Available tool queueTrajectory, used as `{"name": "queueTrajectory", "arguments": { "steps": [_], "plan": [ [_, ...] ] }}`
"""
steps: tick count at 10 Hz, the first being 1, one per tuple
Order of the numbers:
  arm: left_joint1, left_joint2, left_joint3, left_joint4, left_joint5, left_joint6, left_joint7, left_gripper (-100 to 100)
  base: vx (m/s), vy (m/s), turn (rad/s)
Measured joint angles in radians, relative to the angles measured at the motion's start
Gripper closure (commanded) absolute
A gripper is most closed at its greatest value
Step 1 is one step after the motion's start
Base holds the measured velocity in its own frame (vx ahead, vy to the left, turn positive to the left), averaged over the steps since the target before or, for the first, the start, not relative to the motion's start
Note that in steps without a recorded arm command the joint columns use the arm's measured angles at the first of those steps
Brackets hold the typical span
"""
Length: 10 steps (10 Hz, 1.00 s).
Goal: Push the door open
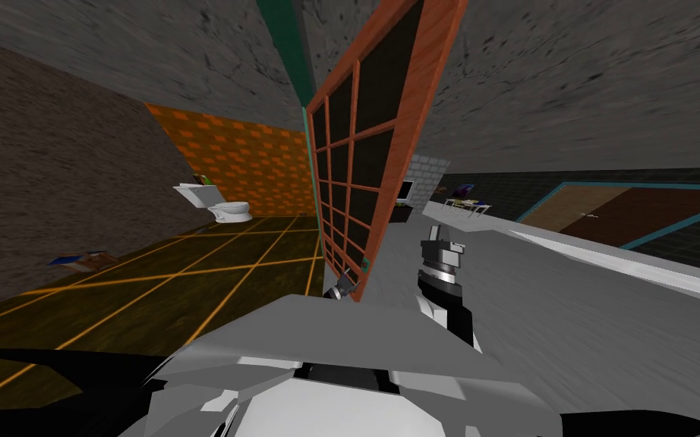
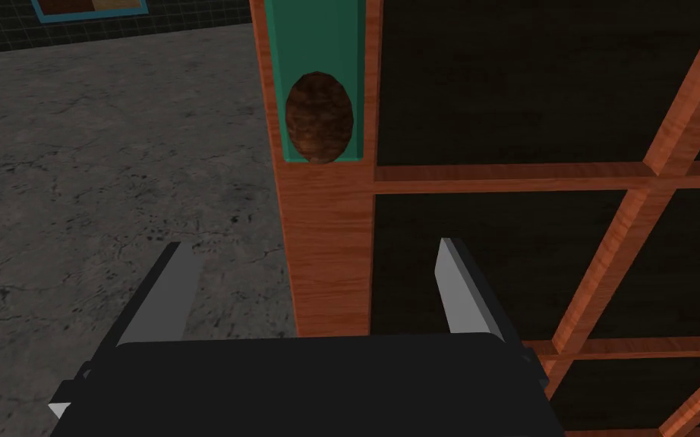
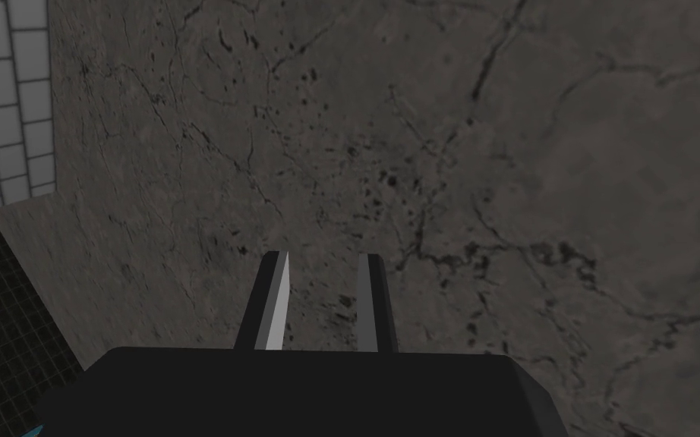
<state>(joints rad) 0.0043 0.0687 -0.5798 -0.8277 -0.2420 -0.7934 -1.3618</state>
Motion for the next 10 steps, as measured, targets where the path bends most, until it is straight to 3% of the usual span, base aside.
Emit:
{"name": "queueTrajectory", "arguments": {
  "steps": [4, 5, 10],
  "plan": [
    [-0.013, -0.018, 0.01, 0.01, 0.002, 0.006, -0.003, -100, 0.161, -0.143, -0.014],
    [-0.013, -0.019, 0.01, 0.009, 0.002, 0.006, -0.004, 100, -0.001, 0.005, 0.003],
    [-0.01, -0.017, 0.007, 0.014, 0.0, 0.011, -0.004, 100, -0.014, 0.012, -0.004]
  ]
}}
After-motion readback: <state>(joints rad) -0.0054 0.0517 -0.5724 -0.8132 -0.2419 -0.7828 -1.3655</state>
